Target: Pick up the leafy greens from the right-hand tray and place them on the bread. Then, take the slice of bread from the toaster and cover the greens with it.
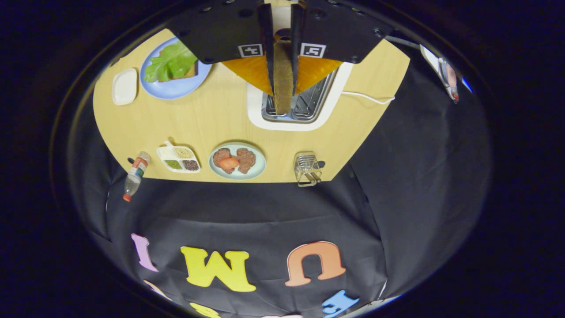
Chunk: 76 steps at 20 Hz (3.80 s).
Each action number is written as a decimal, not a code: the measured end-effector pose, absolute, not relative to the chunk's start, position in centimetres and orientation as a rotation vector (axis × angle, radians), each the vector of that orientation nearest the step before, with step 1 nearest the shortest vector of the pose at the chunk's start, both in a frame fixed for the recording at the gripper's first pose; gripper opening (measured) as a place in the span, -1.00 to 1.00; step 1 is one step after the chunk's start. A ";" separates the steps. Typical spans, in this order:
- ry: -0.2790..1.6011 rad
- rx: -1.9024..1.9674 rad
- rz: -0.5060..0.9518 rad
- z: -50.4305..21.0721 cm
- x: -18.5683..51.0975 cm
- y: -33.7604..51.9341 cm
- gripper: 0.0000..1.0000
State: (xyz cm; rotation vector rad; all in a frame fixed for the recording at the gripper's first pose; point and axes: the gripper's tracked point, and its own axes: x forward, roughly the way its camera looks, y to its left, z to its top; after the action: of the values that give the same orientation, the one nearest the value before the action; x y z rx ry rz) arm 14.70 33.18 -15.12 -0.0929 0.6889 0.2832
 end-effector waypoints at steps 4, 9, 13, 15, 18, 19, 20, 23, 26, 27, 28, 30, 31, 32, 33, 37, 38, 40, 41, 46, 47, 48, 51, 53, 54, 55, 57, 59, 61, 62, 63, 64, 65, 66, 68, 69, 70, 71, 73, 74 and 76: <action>0.655 -0.056 0.284 -11.8 13.9 33.5 -0.81; 0.529 -0.050 0.317 -4.4 12.3 33.5 -0.81; 0.452 -0.057 0.316 0.1 10.6 31.6 -0.81; 0.429 -0.063 0.307 1.0 10.0 30.2 -0.81; 0.434 -0.064 0.295 0.7 9.3 27.6 -0.81; 0.441 -0.057 0.289 0.1 9.2 26.6 -0.81; 0.448 -0.049 0.283 -0.7 9.3 25.6 -0.81; 0.459 -0.058 0.261 -4.3 10.1 22.0 -0.81; 0.508 -0.057 0.216 -9.6 11.2 18.0 -0.81; 0.532 -0.042 0.215 -11.4 11.5 17.1 -0.81; 0.538 -0.020 0.222 -12.6 11.9 16.5 -0.81; 0.570 0.034 0.246 -15.1 12.2 15.5 -0.81; 0.586 0.067 0.261 -16.2 12.4 15.2 -0.81; 0.600 0.100 0.266 -17.0 12.5 14.6 -0.81; 0.614 0.126 0.273 -17.8 12.8 14.1 -0.81; 0.641 0.154 0.251 -20.8 14.4 10.9 -0.81; 0.646 0.159 0.254 -21.4 14.7 10.3 -0.81; 0.654 0.160 0.262 -22.6 15.3 9.4 -0.81; 0.666 0.147 0.259 -23.4 15.6 8.8 -0.77; 0.677 0.114 0.220 -25.4 16.1 6.5 -0.22; 0.671 0.106 0.210 -25.3 16.0 6.2 -0.06; 0.661 0.090 0.198 -24.9 15.9 5.8 0.11; 0.599 0.053 0.192 -22.8 15.3 5.8 0.60; 0.544 0.038 0.181 -20.6 14.6 5.7 0.82; 0.517 0.040 0.174 -19.5 14.1 5.8 0.90; 0.488 0.047 0.175 -18.3 13.6 5.9 0.91; 0.436 0.056 0.174 -15.9 12.5 6.3 0.92; 0.359 0.062 0.153 -12.8 11.3 6.3 0.93; 0.277 0.061 0.112 -9.8 10.1 5.9 0.92; 0.243 0.066 0.104 -8.4 9.3 6.1 0.92; 0.208 0.074 0.102 -7.0 8.3 6.2 0.92; 0.165 0.089 0.102 -5.5 7.4 6.4 0.92; 0.136 0.099 0.095 -4.3 6.2 6.3 0.92; 0.110 0.112 0.093 -3.1 5.0 6.4 0.92; 0.037 0.111 0.091 -0.2 2.7 6.5 0.92; 0.001 0.094 0.080 0.9 1.6 6.2 0.92; -0.031 0.066 0.072 1.9 0.5 6.2 0.92; -0.050 0.043 0.066 2.4 -0.4 6.2 0.92; -0.078 0.007 0.074 3.6 -2.2 6.8 0.91; -0.094 -0.004 0.080 4.2 -2.9 7.1 0.91; -0.125 -0.023 0.088 5.1 -4.2 7.6 0.92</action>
State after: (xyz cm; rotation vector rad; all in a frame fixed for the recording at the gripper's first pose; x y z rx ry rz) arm -4.16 7.55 5.11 -0.0229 -0.1245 0.0882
